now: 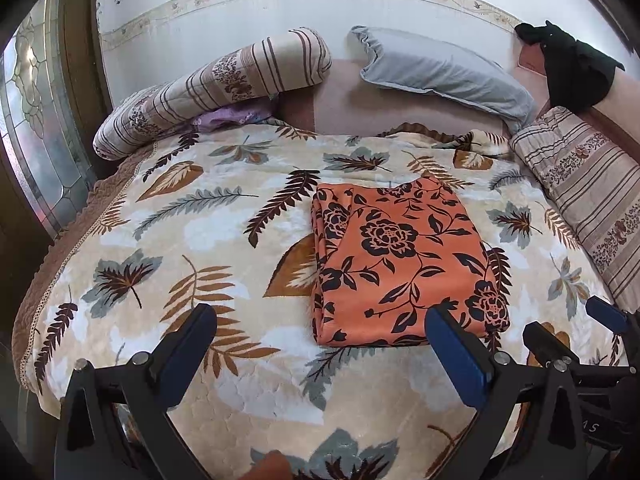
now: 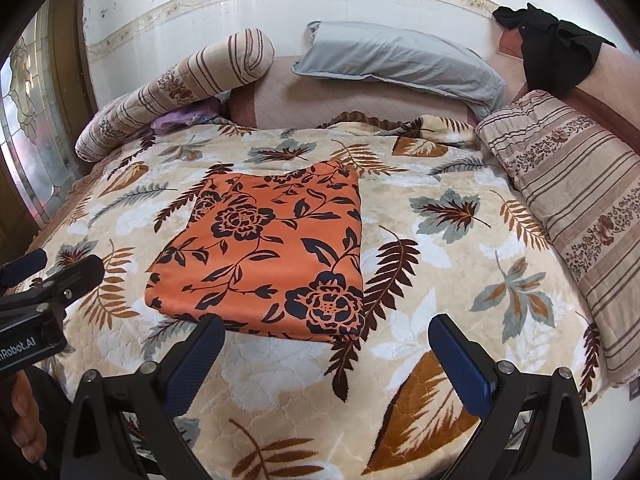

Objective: Fold small clothes

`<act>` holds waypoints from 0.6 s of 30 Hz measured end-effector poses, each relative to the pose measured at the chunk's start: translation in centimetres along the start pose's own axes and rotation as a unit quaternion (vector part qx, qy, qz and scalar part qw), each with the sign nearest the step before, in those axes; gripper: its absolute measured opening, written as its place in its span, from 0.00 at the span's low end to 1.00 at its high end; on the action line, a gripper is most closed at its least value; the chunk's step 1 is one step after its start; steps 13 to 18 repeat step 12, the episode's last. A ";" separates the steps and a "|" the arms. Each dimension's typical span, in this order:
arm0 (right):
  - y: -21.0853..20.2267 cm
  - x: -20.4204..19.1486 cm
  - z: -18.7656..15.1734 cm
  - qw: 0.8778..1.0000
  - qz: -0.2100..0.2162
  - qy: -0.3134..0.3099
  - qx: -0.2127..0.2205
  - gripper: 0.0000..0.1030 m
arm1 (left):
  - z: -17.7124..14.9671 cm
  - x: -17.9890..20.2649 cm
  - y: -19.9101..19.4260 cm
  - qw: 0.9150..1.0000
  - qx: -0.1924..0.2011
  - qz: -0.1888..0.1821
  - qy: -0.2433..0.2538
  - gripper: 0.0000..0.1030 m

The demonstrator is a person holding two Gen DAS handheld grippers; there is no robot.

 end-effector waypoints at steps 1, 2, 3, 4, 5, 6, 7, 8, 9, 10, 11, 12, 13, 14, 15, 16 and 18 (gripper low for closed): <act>0.1 0.0 0.0 1.000 0.000 0.000 0.000 1.00 | 0.0 0.0 0.1 1.000 -0.002 -0.002 -0.001 1.00; 0.1 0.0 0.1 1.000 0.000 0.000 0.000 1.00 | 0.0 0.0 0.2 1.000 -0.004 -0.004 -0.002 1.00; 0.1 0.0 0.0 1.000 0.000 0.000 -0.001 1.00 | 0.0 0.0 0.3 1.000 -0.005 -0.006 -0.003 1.00; 0.1 0.0 0.0 1.000 0.001 0.000 0.000 1.00 | 0.0 0.1 0.4 1.000 -0.006 -0.009 -0.003 1.00; 0.1 0.0 0.0 1.000 0.000 0.000 0.000 1.00 | 0.1 0.1 0.5 1.000 -0.005 -0.010 -0.002 1.00; 0.1 0.0 0.0 1.000 0.000 0.000 0.000 1.00 | 0.2 0.1 0.4 1.000 0.000 -0.009 0.000 1.00; 0.2 0.0 0.0 1.000 0.000 0.000 -0.001 1.00 | 0.3 0.1 0.4 1.000 0.003 -0.008 0.002 1.00; 0.2 -0.1 0.0 1.000 0.001 0.000 -0.001 1.00 | 0.4 0.2 0.3 1.000 0.006 -0.008 0.002 1.00; 0.3 0.0 0.1 1.000 0.001 0.000 -0.002 1.00 | 0.5 0.2 0.3 1.000 0.008 -0.009 0.003 1.00; 0.4 0.0 0.1 1.000 0.001 0.001 -0.002 1.00 | 0.6 0.2 0.3 1.000 0.011 -0.007 0.004 1.00; 0.5 0.0 0.2 1.000 0.001 0.001 -0.003 1.00 | 0.7 0.2 0.3 1.000 0.012 -0.005 0.005 1.00; 0.7 0.0 0.2 1.000 0.002 0.001 -0.004 1.00 | 0.8 0.2 0.4 1.000 0.011 -0.004 0.006 1.00; 0.7 0.0 0.2 1.000 0.002 0.001 -0.004 1.00 | 0.8 0.2 0.4 1.000 0.011 -0.004 0.006 1.00; 0.7 0.0 0.2 1.000 0.002 0.001 -0.004 1.00 | 0.8 0.2 0.4 1.000 0.011 -0.004 0.006 1.00; 0.7 0.0 0.2 1.000 0.002 0.001 -0.004 1.00 | 0.8 0.2 0.4 1.000 0.011 -0.004 0.006 1.00; 0.7 0.0 0.2 1.000 0.002 0.001 -0.004 1.00 | 0.8 0.2 0.4 1.000 0.011 -0.004 0.006 1.00; 0.7 0.0 0.2 1.000 0.002 0.001 -0.004 1.00 | 0.8 0.2 0.4 1.000 0.011 -0.004 0.006 1.00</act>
Point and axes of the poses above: each gripper's, at about its wrist camera, not at the fingertips, and y roughly the way its jaws point, x to its right, z to its top, the point moved 8 cm from there along y, roughly the way its jaws point, and after that the axes turned 4 degrees about -z, right-handed, at the moved point
